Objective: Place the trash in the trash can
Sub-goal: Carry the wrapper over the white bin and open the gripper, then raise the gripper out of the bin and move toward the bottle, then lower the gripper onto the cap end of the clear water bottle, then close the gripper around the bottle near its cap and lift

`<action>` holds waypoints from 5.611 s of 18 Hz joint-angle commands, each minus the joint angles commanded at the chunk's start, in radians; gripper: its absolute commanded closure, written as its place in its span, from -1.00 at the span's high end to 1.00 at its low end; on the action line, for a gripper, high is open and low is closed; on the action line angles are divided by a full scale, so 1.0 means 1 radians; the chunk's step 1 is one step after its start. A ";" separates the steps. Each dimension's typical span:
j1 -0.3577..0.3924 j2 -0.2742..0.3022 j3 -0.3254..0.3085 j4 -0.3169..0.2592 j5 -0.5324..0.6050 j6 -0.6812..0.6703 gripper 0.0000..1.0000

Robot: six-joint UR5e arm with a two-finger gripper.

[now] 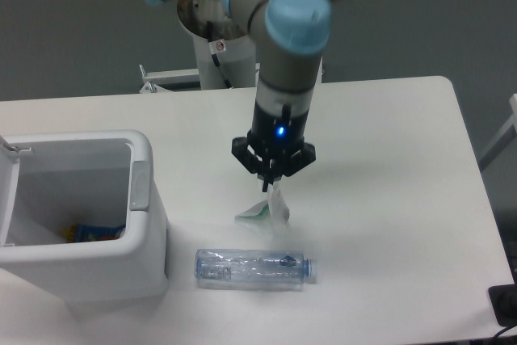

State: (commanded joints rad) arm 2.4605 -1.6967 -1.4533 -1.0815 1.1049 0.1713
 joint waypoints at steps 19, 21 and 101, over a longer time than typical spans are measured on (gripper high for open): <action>-0.290 0.060 -0.093 0.222 -0.132 -0.185 0.38; -0.290 0.048 -0.087 0.226 -0.131 -0.187 1.00; -0.092 -0.552 -0.009 0.143 0.441 -0.837 0.53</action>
State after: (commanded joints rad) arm 2.3685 -2.2488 -1.4619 -0.9388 1.5462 -0.6657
